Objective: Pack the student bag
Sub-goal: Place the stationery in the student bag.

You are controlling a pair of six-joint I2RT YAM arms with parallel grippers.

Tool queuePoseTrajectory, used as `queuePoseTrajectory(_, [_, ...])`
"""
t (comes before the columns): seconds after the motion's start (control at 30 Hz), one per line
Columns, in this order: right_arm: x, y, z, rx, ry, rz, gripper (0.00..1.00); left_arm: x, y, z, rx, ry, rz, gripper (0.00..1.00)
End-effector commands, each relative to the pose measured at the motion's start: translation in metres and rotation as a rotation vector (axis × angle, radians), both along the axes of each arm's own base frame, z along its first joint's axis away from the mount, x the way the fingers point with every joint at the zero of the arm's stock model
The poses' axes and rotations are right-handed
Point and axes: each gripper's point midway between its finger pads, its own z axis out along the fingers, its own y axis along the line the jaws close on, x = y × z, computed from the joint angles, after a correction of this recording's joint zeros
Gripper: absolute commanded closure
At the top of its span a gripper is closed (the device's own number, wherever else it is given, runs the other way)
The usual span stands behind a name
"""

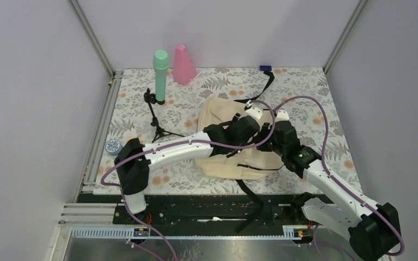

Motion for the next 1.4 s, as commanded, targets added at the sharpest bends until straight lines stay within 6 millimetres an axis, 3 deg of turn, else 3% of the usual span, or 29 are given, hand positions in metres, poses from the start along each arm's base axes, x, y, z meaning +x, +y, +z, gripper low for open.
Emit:
queuePoseTrajectory(0.0, [0.012,-0.006,0.018,-0.009,-0.046,-0.044,1.0,-0.003,0.012,0.0,0.122,-0.016,0.029,1.0])
queuePoseTrajectory(0.2, [0.013,-0.005,0.019,-0.003,-0.044,-0.047,1.0,-0.006,0.003,-0.02,0.137,0.027,0.012,0.97])
queuePoseTrajectory(0.53, [0.011,-0.003,0.024,0.025,-0.049,-0.046,1.0,-0.003,-0.01,-0.019,0.078,0.017,0.002,0.43])
queuePoseTrajectory(0.8, [0.011,0.0,0.028,0.047,-0.047,-0.044,1.0,-0.003,-0.013,-0.016,0.026,0.005,0.0,0.23])
queuePoseTrajectory(0.97, [0.009,-0.001,0.032,0.051,-0.048,-0.047,1.0,-0.009,-0.021,-0.004,-0.053,-0.007,-0.061,0.08])
queuePoseTrajectory(1.07, [0.009,-0.002,0.04,0.059,-0.063,-0.049,1.0,-0.012,-0.025,0.004,-0.088,-0.026,-0.104,0.06])
queuePoseTrajectory(1.17, [0.008,-0.002,0.046,0.07,-0.075,-0.047,1.0,-0.01,-0.026,0.0,-0.078,-0.036,-0.11,0.1])
queuePoseTrajectory(1.37, [0.007,-0.002,0.047,0.074,-0.078,-0.048,1.0,-0.013,-0.032,0.007,-0.154,-0.06,-0.138,0.1])
